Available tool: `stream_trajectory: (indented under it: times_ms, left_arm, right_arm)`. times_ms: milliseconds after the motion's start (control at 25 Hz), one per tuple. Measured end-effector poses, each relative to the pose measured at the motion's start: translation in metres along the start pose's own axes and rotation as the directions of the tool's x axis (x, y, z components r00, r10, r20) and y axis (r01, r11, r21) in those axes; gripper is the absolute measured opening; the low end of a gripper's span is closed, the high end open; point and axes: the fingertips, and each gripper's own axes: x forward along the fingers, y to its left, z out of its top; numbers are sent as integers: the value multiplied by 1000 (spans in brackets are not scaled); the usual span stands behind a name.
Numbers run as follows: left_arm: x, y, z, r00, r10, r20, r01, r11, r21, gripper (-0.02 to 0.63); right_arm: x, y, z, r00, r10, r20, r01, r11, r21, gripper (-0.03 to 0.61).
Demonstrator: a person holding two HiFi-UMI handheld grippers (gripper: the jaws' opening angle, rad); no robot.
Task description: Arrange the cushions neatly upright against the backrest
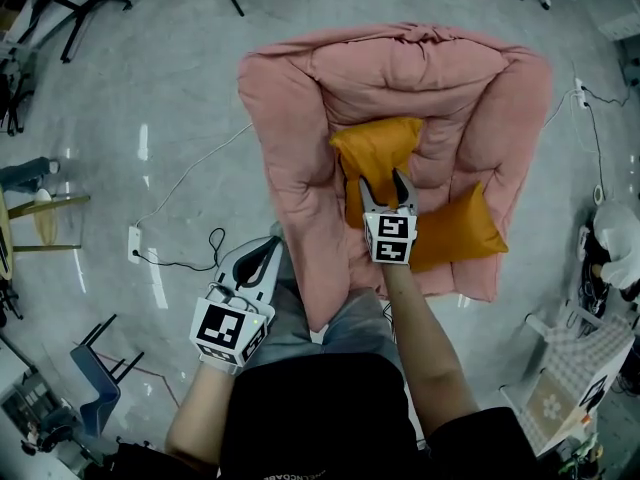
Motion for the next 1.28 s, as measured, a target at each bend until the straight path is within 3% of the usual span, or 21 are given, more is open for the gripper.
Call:
stream_trajectory:
  times_ms: [200,360,480,880,1280]
  left_arm:
    - [-3,11,-7,1000,22,1,-22,999,-35,12]
    - [-4,17,-10,999,37,5,-37,998,-55,12]
    - [-1,19,-9,999,39,6,-39,998,-54,12]
    - [1,18,-7,999,38,5,-38,998,-49,12]
    - [2,7,5,1000,-29,3,29,1000,-4,12]
  right_arm:
    - [1,7,4,999,34,-19,-33,999,30,279]
    - [-6,34,5,996,84,-10,-84,996,-20,273]
    - [3,39,4,997,76,25,-75,997,-20,279]
    - [18,36,9,994,96,57,-91,993,-71,363]
    - [-14,44,16,987,154,46,-155,988,28,478]
